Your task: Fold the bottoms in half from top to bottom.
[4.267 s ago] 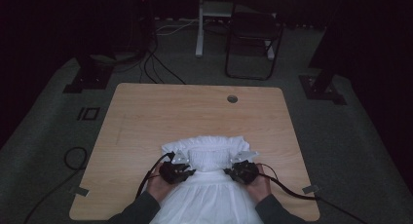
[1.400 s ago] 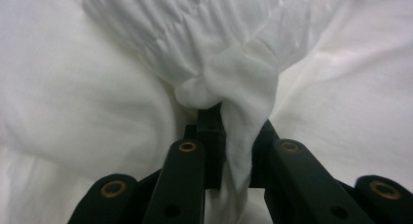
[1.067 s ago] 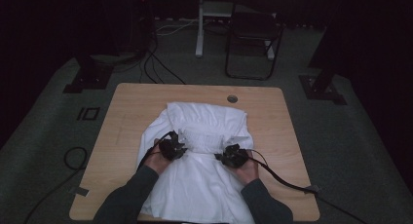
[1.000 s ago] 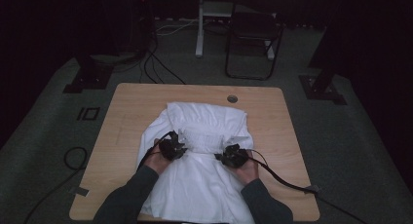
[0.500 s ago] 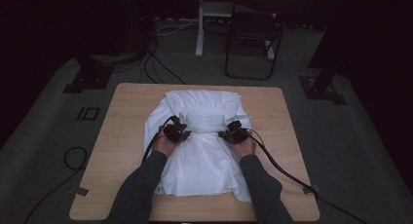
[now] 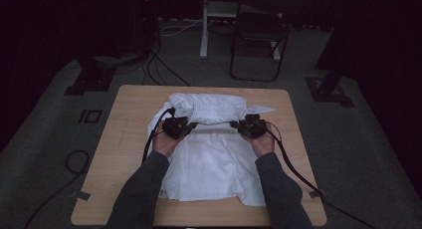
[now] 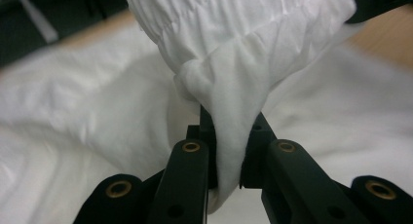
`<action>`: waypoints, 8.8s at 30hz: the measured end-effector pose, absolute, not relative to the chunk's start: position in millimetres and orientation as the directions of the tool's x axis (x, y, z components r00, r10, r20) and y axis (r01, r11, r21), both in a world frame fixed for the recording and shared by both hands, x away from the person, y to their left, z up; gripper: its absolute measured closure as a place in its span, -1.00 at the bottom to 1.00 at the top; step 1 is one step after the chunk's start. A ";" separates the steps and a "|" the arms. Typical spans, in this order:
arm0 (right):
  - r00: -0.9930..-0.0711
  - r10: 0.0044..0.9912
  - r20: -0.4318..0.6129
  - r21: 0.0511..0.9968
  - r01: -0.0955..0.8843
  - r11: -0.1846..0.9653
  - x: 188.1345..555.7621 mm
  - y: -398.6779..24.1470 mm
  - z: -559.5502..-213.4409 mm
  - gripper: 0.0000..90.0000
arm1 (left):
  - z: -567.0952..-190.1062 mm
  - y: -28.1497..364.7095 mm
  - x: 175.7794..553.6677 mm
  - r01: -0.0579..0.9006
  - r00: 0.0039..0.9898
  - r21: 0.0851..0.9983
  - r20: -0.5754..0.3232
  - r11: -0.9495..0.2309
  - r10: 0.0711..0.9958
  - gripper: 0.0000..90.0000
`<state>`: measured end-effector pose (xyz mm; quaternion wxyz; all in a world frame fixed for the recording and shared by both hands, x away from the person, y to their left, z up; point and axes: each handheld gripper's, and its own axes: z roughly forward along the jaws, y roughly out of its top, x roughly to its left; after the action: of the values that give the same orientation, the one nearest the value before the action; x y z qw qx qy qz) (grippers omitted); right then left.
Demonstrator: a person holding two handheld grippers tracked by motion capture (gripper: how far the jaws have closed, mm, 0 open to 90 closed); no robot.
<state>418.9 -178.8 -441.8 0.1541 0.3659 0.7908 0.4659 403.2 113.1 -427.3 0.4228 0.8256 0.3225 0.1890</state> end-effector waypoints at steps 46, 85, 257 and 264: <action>-0.612 0.765 0.201 0.698 0.637 0.326 401.3 -186.0 -530.1 0.91 | -521.8 114.2 395.0 0.543 0.736 0.659 -0.073 -0.521 0.673 0.96; -0.621 0.776 0.112 0.773 0.545 0.325 415.9 -181.8 -506.1 0.05 | -503.8 139.9 423.5 0.506 0.653 0.733 0.019 -0.455 0.757 0.23; -0.609 0.780 0.144 0.755 0.577 0.311 303.2 -251.3 -545.5 0.88 | -537.8 210.0 308.8 0.582 0.653 0.737 -0.172 -0.343 0.737 0.78; -0.594 0.792 0.137 0.760 0.576 0.301 325.4 -247.6 -546.0 0.88 | -538.6 207.7 330.3 0.582 0.621 0.746 -0.152 -0.323 0.769 0.78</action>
<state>325.4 -247.6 -546.0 0.1334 0.4302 0.7953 0.4057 330.3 207.7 -538.6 0.4031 0.8051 0.4194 0.1156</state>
